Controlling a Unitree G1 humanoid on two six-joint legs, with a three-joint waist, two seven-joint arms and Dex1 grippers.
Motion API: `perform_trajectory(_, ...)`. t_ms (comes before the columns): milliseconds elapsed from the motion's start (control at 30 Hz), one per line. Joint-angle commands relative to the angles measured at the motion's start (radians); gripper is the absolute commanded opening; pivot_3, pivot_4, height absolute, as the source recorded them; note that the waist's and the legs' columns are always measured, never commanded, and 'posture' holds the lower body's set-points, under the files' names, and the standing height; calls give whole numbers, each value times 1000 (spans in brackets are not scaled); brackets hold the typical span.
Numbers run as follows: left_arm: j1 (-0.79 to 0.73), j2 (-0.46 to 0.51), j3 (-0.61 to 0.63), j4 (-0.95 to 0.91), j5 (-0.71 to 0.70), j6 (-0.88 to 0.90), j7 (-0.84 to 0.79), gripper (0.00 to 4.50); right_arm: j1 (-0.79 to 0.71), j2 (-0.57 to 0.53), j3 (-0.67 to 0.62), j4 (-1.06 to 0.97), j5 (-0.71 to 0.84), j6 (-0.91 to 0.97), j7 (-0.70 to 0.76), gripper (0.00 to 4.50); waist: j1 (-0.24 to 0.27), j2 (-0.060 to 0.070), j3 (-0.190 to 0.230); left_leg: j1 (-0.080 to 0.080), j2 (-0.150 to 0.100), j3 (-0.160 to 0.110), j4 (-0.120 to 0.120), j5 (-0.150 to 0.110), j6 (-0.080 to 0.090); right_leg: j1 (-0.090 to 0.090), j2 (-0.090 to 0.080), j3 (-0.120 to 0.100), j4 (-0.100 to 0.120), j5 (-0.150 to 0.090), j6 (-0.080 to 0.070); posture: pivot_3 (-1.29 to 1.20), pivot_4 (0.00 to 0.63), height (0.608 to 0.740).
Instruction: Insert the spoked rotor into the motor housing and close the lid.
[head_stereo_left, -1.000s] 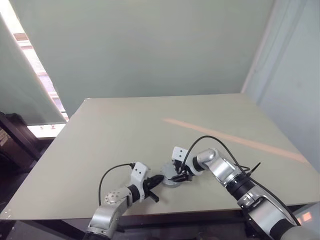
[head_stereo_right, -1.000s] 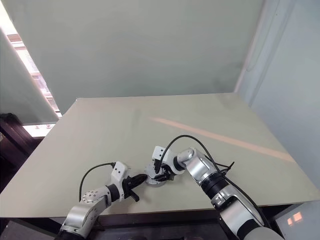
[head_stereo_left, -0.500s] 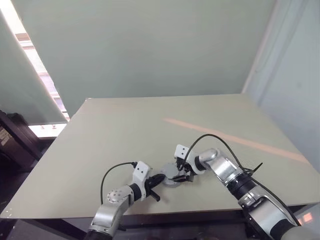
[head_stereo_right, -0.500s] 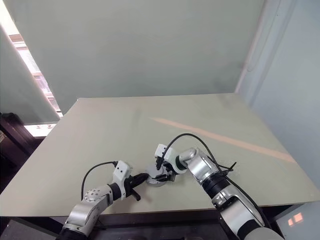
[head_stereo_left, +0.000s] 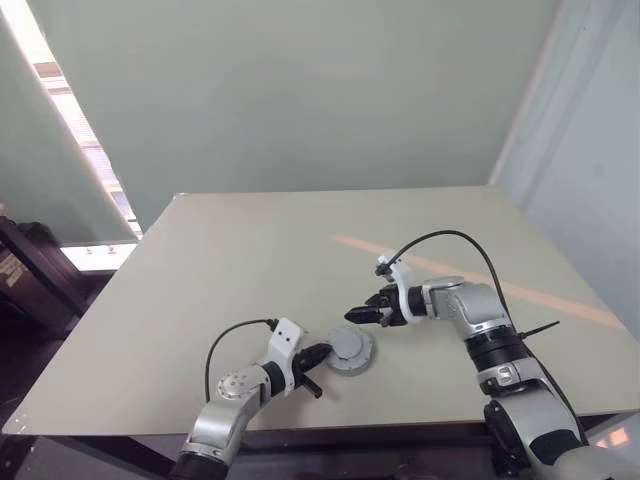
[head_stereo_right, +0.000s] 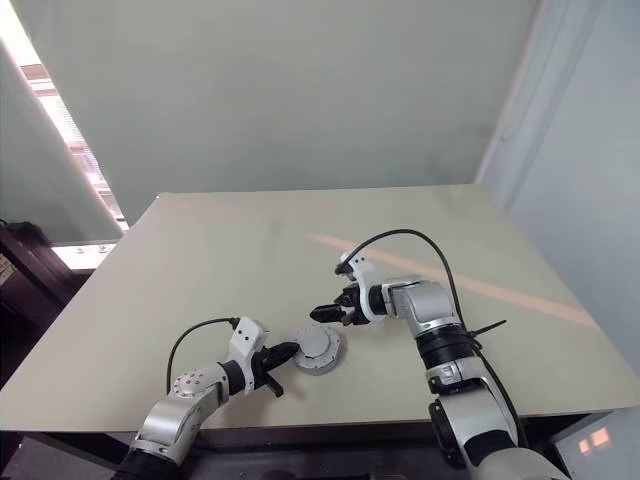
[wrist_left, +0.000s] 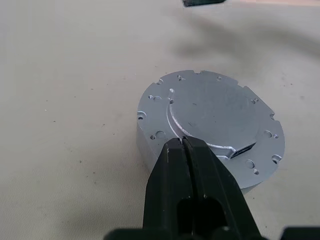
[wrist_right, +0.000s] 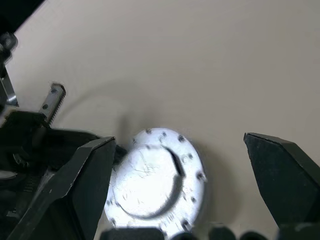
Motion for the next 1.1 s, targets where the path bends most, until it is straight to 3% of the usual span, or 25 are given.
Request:
perform_trajectory(33,1,-7,-35,28,16,19,-15,0,3,-5,-3,-32,27,10,-11,4475,-3,1,0,0,0,1,0,0,0,0,0,0,0,0,0,0,0,740)
perform_trajectory(233,-4,-10,-40,33,20,19,-20,0,-19,30,-121,65,74,175,-155,4475,-2,2,0,0,0,0,1,0,0,0,0,0,1,0,0,0,0,740)
perform_trajectory(667,12,-8,-43,17,22,20,-22,0,-32,87,-351,277,229,326,-247,4475,-5,3,0,0,0,1,1,0,0,0,0,1,0,0,0,0,0,740)
perform_trajectory(1100,11,-5,-39,12,23,27,-14,0,-7,164,-386,299,289,347,-259,4475,-9,4,0,0,0,1,0,0,0,0,0,1,0,0,0,0,0,740)
